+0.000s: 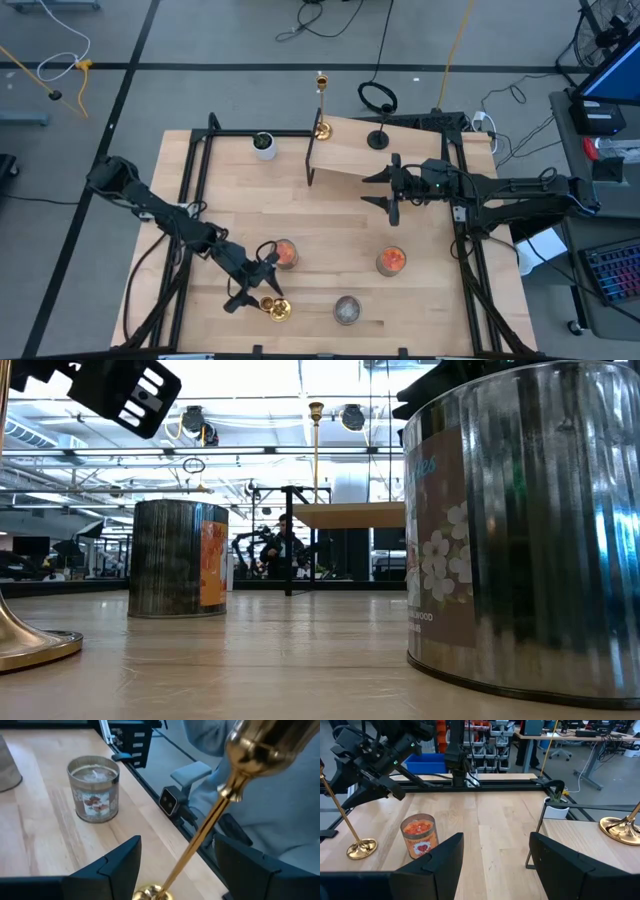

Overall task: Pick & Place candle stick holders
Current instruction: Put the golden candle holder on the shelf

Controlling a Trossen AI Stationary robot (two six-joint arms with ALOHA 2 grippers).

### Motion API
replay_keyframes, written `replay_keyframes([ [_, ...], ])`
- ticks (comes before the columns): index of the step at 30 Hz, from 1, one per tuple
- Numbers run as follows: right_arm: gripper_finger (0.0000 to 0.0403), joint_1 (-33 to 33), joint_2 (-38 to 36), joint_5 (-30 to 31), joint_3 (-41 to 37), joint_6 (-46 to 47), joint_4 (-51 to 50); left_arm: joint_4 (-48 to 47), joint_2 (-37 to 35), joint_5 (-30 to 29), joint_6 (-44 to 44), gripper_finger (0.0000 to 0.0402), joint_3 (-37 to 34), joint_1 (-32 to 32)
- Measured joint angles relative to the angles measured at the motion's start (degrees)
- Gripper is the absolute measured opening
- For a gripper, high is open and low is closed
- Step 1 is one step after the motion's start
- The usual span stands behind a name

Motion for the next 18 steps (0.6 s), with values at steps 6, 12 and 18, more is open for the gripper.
replay_keyframes([
  [6, 0.0224, 0.00, -0.01, -0.01, 0.00, 0.00, -0.02, 0.09, 0.00, -0.02, 2.49, 0.0255, 0.00, 0.00],
  [12, 0.0224, -0.02, -0.02, -0.02, 0.00, 0.00, -0.02, 1.00, 0.00, -3.55, 5.72, 0.0255, 0.00, 0.00],
  [18, 0.0224, 0.00, 0.00, -0.04, 0.00, -0.02, -0.02, 2.04, 0.00, -4.00, 6.76, 0.0228, 0.00, -0.38],
])
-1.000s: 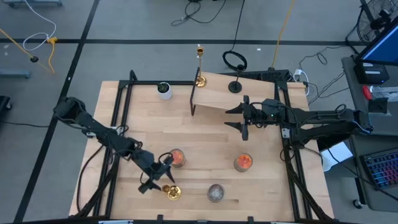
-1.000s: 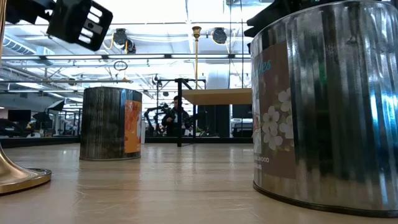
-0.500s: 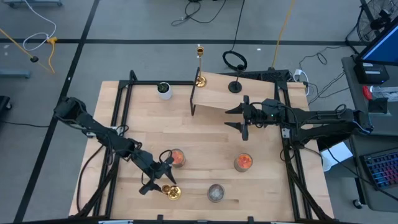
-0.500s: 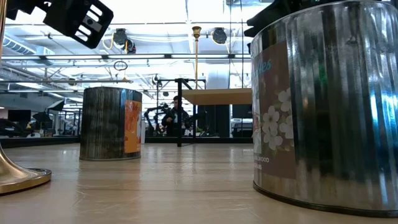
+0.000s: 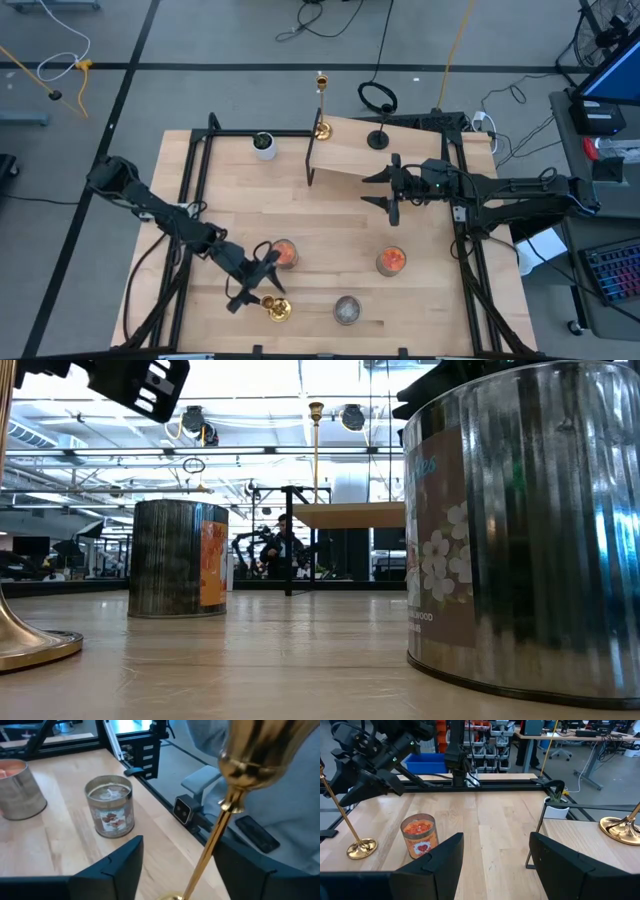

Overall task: Pick & Place candle stick holders
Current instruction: Put the golden candle holder on the shelf

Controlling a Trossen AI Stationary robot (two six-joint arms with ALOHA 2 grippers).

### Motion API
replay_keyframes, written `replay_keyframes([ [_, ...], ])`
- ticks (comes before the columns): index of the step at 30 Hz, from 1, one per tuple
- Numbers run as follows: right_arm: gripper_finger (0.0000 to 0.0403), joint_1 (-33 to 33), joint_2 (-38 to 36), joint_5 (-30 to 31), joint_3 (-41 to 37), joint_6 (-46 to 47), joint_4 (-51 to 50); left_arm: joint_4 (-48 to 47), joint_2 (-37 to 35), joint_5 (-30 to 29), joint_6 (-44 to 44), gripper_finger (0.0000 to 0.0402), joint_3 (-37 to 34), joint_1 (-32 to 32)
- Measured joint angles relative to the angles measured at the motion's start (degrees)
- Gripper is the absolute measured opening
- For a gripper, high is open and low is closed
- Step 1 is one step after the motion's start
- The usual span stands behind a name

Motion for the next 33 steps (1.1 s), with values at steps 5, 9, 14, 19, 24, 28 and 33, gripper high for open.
replay_keyframes([
  [5, 0.0224, -0.01, -0.02, 0.00, 0.00, 0.00, 0.00, 0.02, 0.00, 0.00, 0.90, 0.0152, 0.00, -1.17],
  [9, 0.0224, 0.00, -0.01, 0.00, 0.00, 0.00, 0.00, 0.48, 0.00, 0.08, 0.77, 0.0086, 0.00, -1.80],
  [14, 0.0224, -0.02, -0.02, 0.00, 0.00, 0.00, 0.00, 1.90, -0.02, 0.00, 1.19, 0.0018, 0.00, -2.11],
  [19, 0.0224, 0.41, 0.78, -0.57, 0.00, -0.08, 0.05, 6.34, -0.01, -2.00, -0.14, 0.0032, -0.02, -2.07],
  [24, 0.0224, 3.30, 4.00, -1.66, 0.00, -0.53, 0.92, 9.79, -0.02, -1.99, -0.68, 0.0030, -0.02, -0.47],
  [28, 0.0224, 6.43, 7.52, -1.59, 0.00, -0.83, 3.40, 11.16, -0.02, -2.08, 0.73, 0.0015, -0.02, 2.41],
  [33, 0.0224, 9.84, 11.20, -1.58, 0.00, -1.11, 6.25, 13.33, -0.02, -2.03, 0.40, 0.0036, -0.02, 6.46],
])
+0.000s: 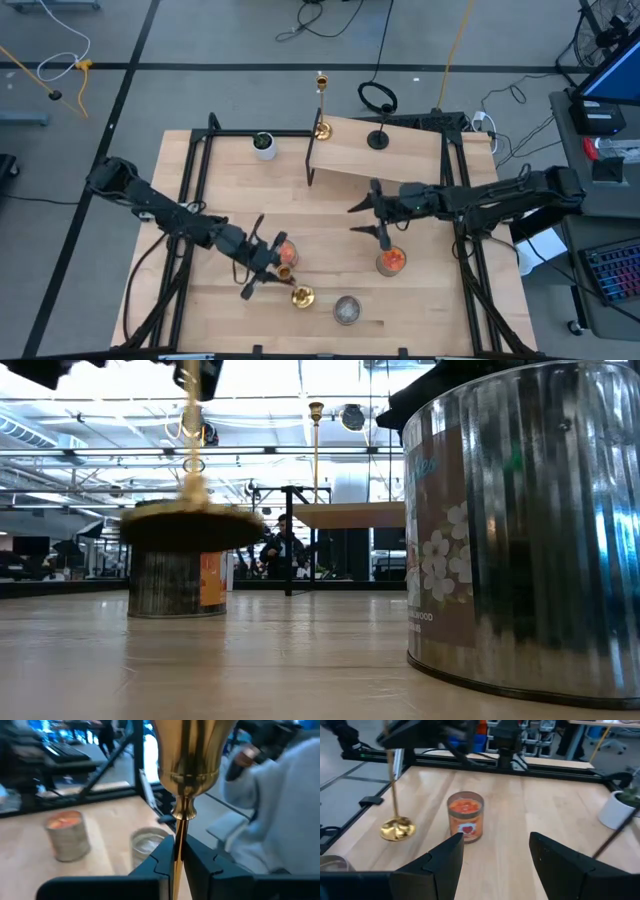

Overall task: Pick & Place candle stick holders
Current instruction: Put the golden candle holder on the shelf

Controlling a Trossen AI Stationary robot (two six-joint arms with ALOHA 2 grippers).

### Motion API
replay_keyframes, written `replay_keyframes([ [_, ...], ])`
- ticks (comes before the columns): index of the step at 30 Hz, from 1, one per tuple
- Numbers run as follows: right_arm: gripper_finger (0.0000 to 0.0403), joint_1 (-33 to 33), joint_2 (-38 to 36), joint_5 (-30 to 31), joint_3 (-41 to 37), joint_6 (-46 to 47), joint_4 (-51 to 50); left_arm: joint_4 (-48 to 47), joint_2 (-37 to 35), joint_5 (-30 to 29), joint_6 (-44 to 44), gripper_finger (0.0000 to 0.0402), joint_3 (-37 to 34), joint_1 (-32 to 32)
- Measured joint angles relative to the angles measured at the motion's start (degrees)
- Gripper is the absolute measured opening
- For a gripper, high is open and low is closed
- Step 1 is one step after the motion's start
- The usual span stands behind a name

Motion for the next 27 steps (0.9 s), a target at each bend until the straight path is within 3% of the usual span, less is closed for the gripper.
replay_keyframes([
  [6, 0.0224, 3.17, 4.11, -0.03, 0.00, 0.65, 6.26, 0.82, 0.00, 0.06, 1.64, 0.0015, 0.54, 4.91],
  [12, 0.0224, 5.15, 10.16, 0.03, 0.00, 1.87, 14.66, 1.00, -0.02, 0.02, 4.06, 0.0030, 3.04, 9.77],
  [20, 0.0224, 4.69, 15.34, 0.25, 0.00, 4.75, 25.14, -2.62, -0.04, -0.24, 8.56, 0.0015, 7.46, 14.77],
  [27, 0.0224, 2.96, 18.61, 0.36, 0.00, 3.65, 29.45, -3.40, 3.73, -1.03, 8.11, 0.0031, 12.24, 17.87],
])
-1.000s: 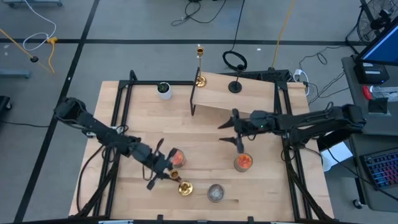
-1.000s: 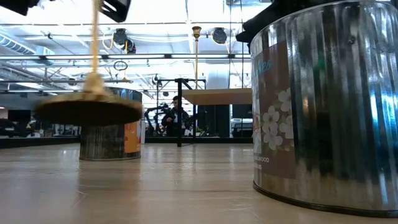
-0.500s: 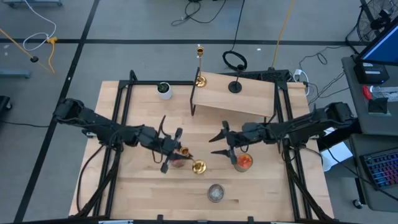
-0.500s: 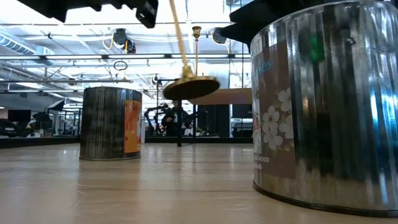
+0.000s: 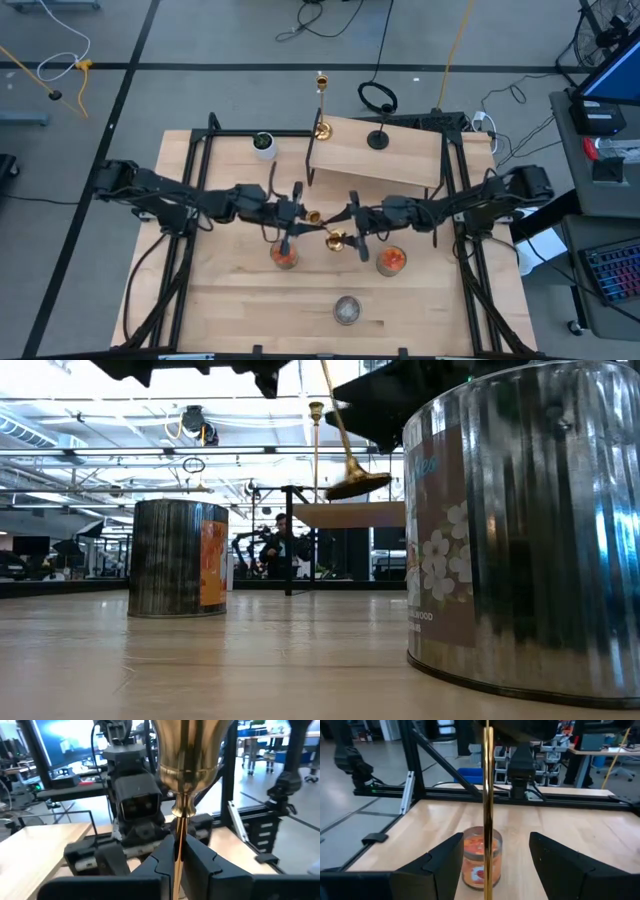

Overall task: Pick & Place candle stick holders
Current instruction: Put the golden candle holder on the shelf

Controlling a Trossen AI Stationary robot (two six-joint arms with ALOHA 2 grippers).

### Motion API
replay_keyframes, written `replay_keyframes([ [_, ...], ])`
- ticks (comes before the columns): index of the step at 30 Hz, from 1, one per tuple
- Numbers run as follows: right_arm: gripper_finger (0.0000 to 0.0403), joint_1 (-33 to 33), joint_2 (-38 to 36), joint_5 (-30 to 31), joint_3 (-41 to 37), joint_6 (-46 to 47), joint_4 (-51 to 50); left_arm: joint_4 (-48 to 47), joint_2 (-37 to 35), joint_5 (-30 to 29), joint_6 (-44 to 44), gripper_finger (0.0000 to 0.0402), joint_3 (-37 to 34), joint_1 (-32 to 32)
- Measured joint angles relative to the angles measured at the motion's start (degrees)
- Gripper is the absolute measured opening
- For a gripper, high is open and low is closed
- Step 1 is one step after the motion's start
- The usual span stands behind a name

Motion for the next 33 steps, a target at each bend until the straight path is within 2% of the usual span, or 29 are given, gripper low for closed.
replay_keyframes([
  [4, 0.0218, -0.82, 0.17, 0.04, -0.02, -0.26, 0.85, -2.28, 3.40, -1.45, -1.52, 0.0015, 2.74, 1.33],
  [8, 0.0192, -1.27, -0.25, 0.02, -0.02, -0.27, 0.66, -2.83, 4.43, -2.01, -2.14, 0.0015, 3.65, 2.11],
  [15, 0.0130, -1.62, -0.36, 1.51, -0.02, -0.86, 0.75, -4.48, 4.53, -1.98, -2.46, 0.0038, 3.65, 2.16],
  [21, 0.0074, -1.71, -0.36, 1.51, -0.02, -0.87, 0.79, -5.56, 4.53, -2.02, -3.31, 0.0015, 3.65, 2.16],
  [27, 0.0015, -1.69, -0.36, 1.42, -0.02, -1.84, 0.77, -6.11, 4.53, -2.20, -3.40, 0.0026, 3.63, 2.16],
  [30, 0.0014, -1.69, -0.36, 1.46, -0.02, -2.13, 0.73, -5.96, 4.55, -2.16, -3.49, 0.0051, 3.63, 2.16],
  [33, 0.0026, -1.70, -0.34, 1.50, -0.02, -1.83, 0.58, -5.72, 4.53, -2.14, -3.51, 0.0059, 3.63, 2.16],
])
